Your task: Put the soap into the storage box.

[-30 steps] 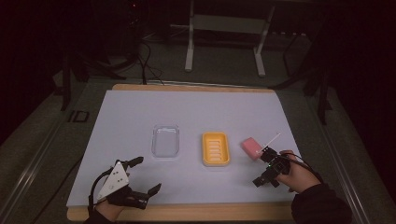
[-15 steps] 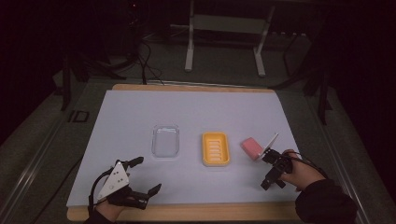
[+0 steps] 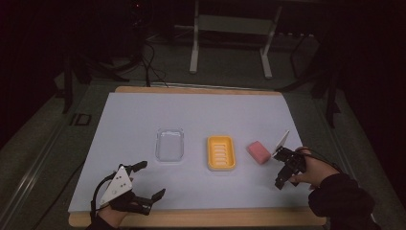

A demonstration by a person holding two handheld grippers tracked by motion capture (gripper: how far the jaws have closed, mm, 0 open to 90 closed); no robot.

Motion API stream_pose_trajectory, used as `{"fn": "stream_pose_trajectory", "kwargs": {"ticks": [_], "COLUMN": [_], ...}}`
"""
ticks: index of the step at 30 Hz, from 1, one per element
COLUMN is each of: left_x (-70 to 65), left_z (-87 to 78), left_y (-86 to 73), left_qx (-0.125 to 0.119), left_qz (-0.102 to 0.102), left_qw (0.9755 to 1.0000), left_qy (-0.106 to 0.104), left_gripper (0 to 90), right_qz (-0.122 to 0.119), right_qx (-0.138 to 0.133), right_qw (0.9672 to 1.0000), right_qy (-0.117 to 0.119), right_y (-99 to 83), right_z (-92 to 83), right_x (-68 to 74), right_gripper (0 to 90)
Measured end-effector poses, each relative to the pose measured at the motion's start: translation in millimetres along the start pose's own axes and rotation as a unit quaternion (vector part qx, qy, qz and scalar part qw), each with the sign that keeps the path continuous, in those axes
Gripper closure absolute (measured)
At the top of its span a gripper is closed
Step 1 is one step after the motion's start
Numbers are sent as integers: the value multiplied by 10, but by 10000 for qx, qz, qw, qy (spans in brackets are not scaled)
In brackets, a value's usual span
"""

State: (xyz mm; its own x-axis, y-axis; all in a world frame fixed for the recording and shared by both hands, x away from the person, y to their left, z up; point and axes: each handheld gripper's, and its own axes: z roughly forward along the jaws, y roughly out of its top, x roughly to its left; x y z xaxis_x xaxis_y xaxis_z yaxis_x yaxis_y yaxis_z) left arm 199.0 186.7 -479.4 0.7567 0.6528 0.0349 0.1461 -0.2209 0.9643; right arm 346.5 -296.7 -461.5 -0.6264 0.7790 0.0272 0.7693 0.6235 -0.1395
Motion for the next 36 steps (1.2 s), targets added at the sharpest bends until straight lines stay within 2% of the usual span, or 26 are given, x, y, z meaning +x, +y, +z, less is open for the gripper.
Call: {"fn": "stream_pose_trajectory", "kwargs": {"ticks": [6, 7, 9, 10, 13, 18, 19, 21, 22, 30, 33, 34, 36], "left_x": [2, 1, 1, 1, 2, 3, 3, 4, 5, 1, 3, 2, 1], "left_z": [2, 3, 3, 1, -1, -1, 0, 0, 0, 3, 2, 2, 3], "left_y": [-1, -1, -1, -1, 0, 0, 0, 0, -1, -2, -2, -2, -2], "left_qx": [6, 6, 4, 6, -9, 0, -3, 4, 1, 10, 13, 11, 12], "left_qz": [3, -7, -3, 0, -1, -9, -8, -3, -11, 3, 3, 1, 1], "left_qw": [10000, 10000, 10000, 10000, 10000, 10000, 10000, 10000, 10000, 10000, 10000, 10000, 10000], "left_qy": [0, -2, -3, 0, 17, 10, 7, 8, 7, -7, -9, -10, -21], "left_gripper": [6, 6, 6, 6, 6, 6, 6, 6, 6, 6, 6, 6, 6], "right_qz": [50, -33, -106, -220, -319, -386, -423, -399, -317, -298, -228, -249, -226], "right_qx": [-111, -294, -385, -530, -757, -860, -912, -869, -968, -1272, -1402, -1559, -1591], "right_qw": [9999, 9996, 9992, 9982, 9964, 9953, 9948, 9953, 9946, 9912, 9896, 9873, 9867], "right_qy": [-11, 32, 98, 195, 216, 201, 136, 185, 176, 226, 205, 193, 229], "right_y": [44, 64, 74, 95, 132, 195, 212, 247, 286, 440, 513, 553, 574], "right_z": [-63, -86, -96, -112, -127, -130, -129, -127, -131, -112, -99, -103, -102], "right_x": [-74, -80, -77, -64, -52, -47, -50, -58, -68, -110, -132, -147, -155], "right_gripper": [110, 110, 110, 110, 110, 110, 110, 110, 110, 114, 133, 134, 136]}}
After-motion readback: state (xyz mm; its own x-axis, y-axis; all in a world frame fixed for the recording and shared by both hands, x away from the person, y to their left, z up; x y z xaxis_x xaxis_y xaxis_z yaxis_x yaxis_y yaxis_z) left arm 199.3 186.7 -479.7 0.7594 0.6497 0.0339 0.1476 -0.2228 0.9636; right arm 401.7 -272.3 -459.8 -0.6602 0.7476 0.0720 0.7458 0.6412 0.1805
